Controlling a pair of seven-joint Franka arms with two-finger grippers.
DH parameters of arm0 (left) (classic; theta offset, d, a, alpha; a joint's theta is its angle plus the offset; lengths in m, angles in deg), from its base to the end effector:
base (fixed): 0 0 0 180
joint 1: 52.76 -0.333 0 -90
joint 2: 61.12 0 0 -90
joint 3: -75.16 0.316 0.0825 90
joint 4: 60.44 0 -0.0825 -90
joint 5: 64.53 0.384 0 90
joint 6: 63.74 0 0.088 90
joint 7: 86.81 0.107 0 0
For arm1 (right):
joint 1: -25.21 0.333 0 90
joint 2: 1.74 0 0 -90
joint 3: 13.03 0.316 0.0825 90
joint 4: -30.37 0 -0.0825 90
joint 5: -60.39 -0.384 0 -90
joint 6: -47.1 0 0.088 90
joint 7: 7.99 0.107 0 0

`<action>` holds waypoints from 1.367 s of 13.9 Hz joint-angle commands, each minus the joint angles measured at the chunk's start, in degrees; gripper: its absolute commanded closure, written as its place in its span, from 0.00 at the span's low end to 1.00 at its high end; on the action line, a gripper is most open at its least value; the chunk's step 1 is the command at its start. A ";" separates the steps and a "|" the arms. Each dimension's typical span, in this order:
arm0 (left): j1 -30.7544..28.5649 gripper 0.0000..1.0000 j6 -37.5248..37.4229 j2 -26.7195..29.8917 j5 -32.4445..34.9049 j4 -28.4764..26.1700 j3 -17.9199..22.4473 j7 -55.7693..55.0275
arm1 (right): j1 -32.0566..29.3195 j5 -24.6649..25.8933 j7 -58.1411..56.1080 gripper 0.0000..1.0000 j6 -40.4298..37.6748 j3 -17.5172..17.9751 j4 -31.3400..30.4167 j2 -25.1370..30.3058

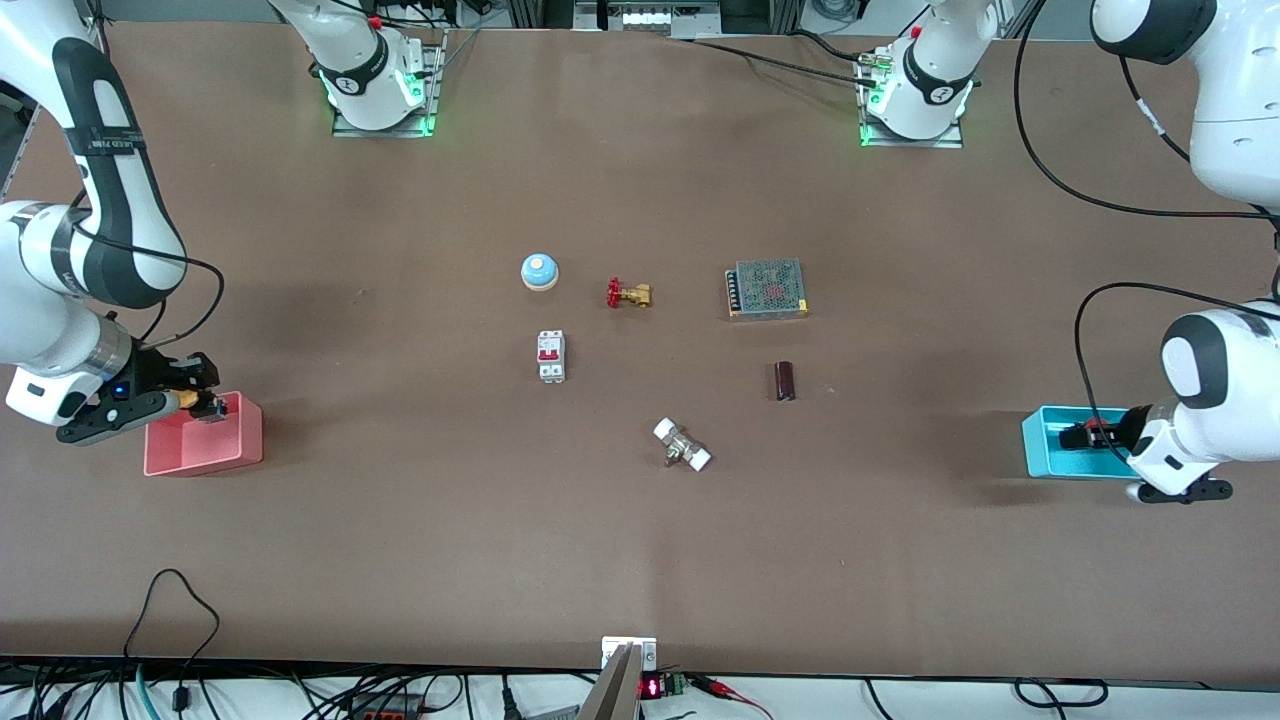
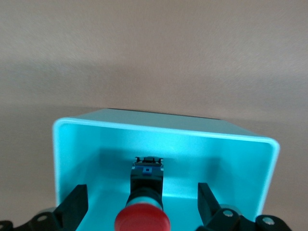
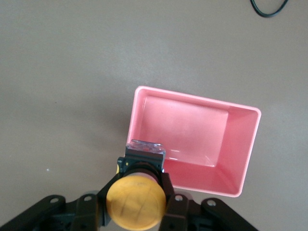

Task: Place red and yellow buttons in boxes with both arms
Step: 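Carry the yellow button to the pink box while the left gripper carries red to cyan, then lower and release the red button into the cyan box with the left gripper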

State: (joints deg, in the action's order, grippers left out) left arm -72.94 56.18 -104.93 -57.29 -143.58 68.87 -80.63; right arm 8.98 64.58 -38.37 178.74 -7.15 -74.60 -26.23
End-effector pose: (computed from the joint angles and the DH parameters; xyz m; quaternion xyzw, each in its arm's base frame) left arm 0.6839 0.1892 0.2244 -0.9972 -0.0454 0.0601 0.0036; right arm 0.6354 -0.1224 0.3037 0.9811 0.1923 0.0169 0.0134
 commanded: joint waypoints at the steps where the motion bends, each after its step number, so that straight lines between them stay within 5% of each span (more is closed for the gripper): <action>1: -0.38 0.00 -4.86 5.29 0.67 0.17 -1.27 1.03 | -0.83 -0.40 0.33 0.74 1.77 -1.55 1.26 -2.13; 10: -0.03 0.00 -9.79 25.07 0.50 0.87 -9.79 0.15 | -2.23 -1.28 0.23 0.73 5.73 -1.74 4.68 -8.55; 19: -0.12 0.00 -24.90 31.85 -2.22 3.16 -12.08 -5.04 | -2.06 -1.99 0.32 0.56 6.53 -1.74 4.42 -9.09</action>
State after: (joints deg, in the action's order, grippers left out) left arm -72.63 33.92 -74.07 -58.01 -140.45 57.63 -84.77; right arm 7.28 63.22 -38.07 185.19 -9.39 -70.78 -35.05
